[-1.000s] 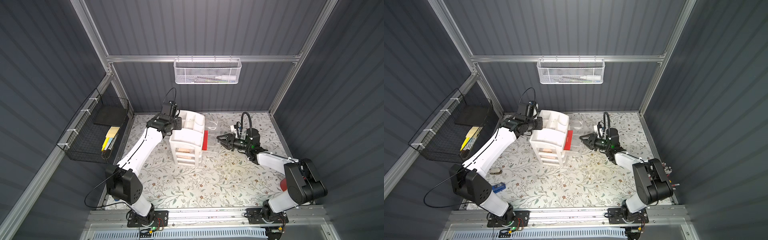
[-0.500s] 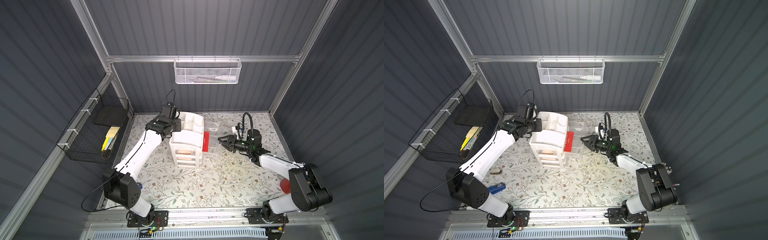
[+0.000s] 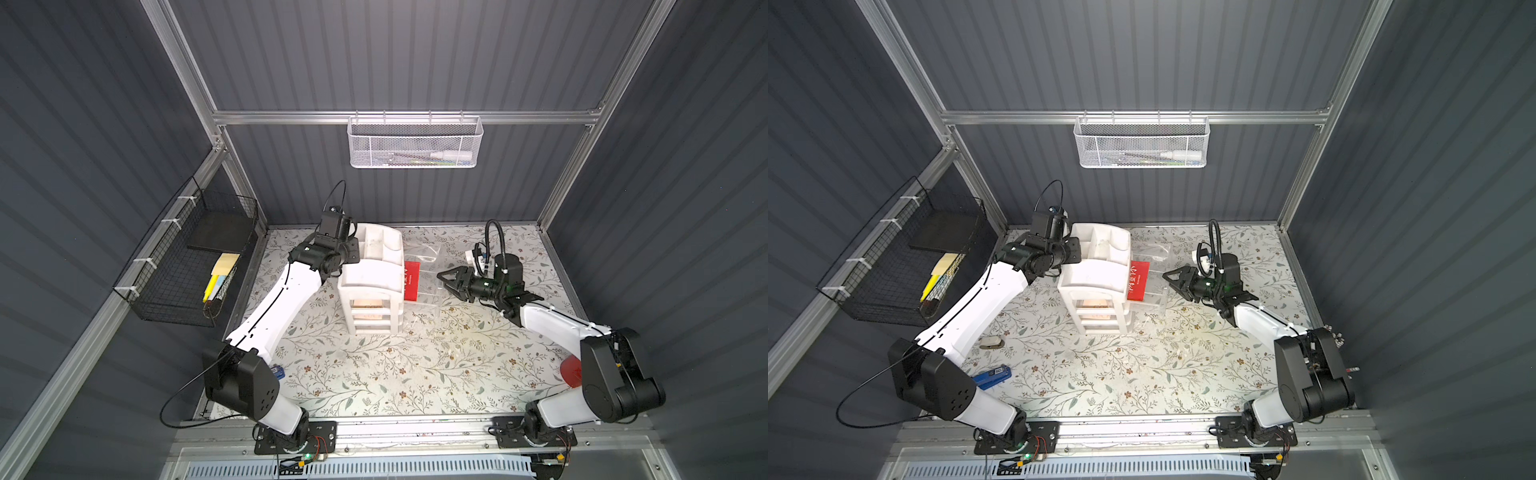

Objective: Take the postcards out of the drawer
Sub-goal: Open the drawer in the storage box, then pick up the postcard from the drawer.

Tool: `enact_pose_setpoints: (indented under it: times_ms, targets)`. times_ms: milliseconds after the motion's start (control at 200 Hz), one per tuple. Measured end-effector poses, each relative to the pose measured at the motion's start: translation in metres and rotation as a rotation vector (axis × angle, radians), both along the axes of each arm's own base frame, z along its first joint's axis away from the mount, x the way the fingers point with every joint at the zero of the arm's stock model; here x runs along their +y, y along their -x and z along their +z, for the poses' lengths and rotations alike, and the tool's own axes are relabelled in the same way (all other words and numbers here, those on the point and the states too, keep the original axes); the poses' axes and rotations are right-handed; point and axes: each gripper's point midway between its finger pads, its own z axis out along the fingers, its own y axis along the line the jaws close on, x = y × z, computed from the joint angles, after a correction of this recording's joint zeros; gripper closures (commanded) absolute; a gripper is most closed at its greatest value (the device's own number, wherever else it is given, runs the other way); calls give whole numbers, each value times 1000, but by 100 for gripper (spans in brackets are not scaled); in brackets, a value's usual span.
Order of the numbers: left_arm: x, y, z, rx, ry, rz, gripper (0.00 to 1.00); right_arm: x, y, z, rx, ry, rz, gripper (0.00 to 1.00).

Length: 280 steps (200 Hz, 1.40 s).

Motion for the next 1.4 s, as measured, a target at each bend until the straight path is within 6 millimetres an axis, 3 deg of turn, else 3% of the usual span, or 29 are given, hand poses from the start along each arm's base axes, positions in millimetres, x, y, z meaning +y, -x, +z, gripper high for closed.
enact_pose_setpoints:
  times_ms: [110, 160, 515, 835, 940, 1071, 1156, 1266, 1401]
  targets:
    - [0, 0, 0, 1, 3, -4, 93, 1, -3, 6, -15, 13, 7, 47]
    - [-1, 0, 0, 1, 4, -5, 100, 1, -3, 8, -15, 19, 10, 46]
    - [-2, -2, 0, -3, 14, -19, 100, -10, -7, 13, -5, 156, -17, 34]
    - [-5, -3, 0, -6, 23, -33, 100, -20, -12, 33, -51, 281, -43, 37]
    - [-6, -3, 0, -11, 28, -36, 100, -17, -15, 53, -87, 349, -52, 43]
    - [-7, -2, 0, -15, 41, -34, 100, -2, -16, 98, -190, 412, -54, 48]
    - [-7, -2, -1, -23, 55, -31, 100, 8, -15, 110, -230, 452, -55, 49]
    - [-8, 0, 0, -39, 84, -26, 100, 21, -17, 101, -212, 524, -45, 52]
    - [-8, -1, 0, -50, 105, -24, 100, 34, -27, 70, -147, 633, -32, 52]
